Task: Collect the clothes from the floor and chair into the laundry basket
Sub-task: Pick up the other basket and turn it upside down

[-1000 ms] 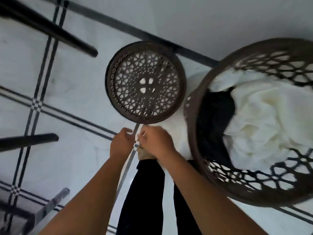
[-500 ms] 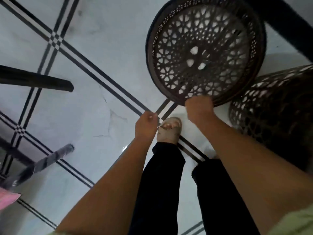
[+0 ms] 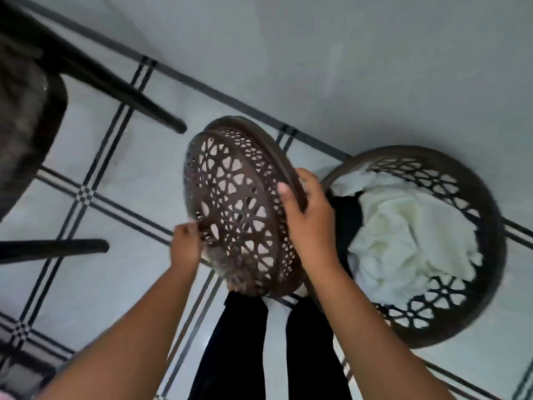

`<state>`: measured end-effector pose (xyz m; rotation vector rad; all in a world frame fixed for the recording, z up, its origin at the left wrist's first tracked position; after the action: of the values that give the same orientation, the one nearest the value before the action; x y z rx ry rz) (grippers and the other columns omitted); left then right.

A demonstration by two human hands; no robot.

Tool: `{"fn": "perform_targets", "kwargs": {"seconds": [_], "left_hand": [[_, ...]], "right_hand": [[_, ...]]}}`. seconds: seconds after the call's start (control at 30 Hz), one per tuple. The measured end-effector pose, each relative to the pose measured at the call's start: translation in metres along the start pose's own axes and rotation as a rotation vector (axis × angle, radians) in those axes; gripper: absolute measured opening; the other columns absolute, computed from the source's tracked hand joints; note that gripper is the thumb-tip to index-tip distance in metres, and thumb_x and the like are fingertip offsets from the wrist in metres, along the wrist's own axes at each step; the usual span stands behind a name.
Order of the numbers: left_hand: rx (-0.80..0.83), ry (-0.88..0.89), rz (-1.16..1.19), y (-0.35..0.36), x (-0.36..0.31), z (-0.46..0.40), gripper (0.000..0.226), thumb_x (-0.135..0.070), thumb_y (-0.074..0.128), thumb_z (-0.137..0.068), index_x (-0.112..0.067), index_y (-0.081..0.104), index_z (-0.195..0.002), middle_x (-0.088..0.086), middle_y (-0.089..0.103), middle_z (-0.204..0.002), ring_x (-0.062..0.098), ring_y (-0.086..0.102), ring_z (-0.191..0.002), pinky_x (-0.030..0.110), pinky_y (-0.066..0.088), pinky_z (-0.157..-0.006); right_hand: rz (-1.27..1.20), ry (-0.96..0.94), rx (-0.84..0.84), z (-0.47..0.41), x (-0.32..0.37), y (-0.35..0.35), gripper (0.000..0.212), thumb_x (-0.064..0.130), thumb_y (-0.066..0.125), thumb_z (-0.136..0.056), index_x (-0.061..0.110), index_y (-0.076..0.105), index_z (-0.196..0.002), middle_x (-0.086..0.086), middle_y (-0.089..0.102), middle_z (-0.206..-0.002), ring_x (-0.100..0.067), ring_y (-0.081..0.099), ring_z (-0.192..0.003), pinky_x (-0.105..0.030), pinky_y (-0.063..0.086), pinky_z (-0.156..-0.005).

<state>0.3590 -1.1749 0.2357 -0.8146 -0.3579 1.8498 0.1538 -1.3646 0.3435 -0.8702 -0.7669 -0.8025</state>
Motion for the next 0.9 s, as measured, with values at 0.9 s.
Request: {"fn": "perform_targets", "kwargs": {"seconds": [0.9], "left_hand": [[0.362,0.283,-0.213,0.163,-0.091,0.102,0.029,-0.040,0.042,-0.096,-0.016,0.058,-0.100,0.011,0.064,-0.095,0.039,0.063,-0.101,0.055,0.050,-0.095]], "right_hand": [[-0.502,0.652,-0.701,0.084,-0.261,-0.305,0.016,0.031,0.064,-0.090,0.025,0.074,-0.079,0.000,0.074,-0.096,-0.017,0.069,-0.094,-0.030,0.056,-0.086]]}}
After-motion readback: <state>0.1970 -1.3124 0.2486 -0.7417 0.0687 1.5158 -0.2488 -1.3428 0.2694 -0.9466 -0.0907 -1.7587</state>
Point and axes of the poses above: each hand's wrist, its own z-axis away from the middle knuckle, its own y-axis out of the palm, x = y × z, the point moved 8 cm from there along -z, towards the middle knuckle
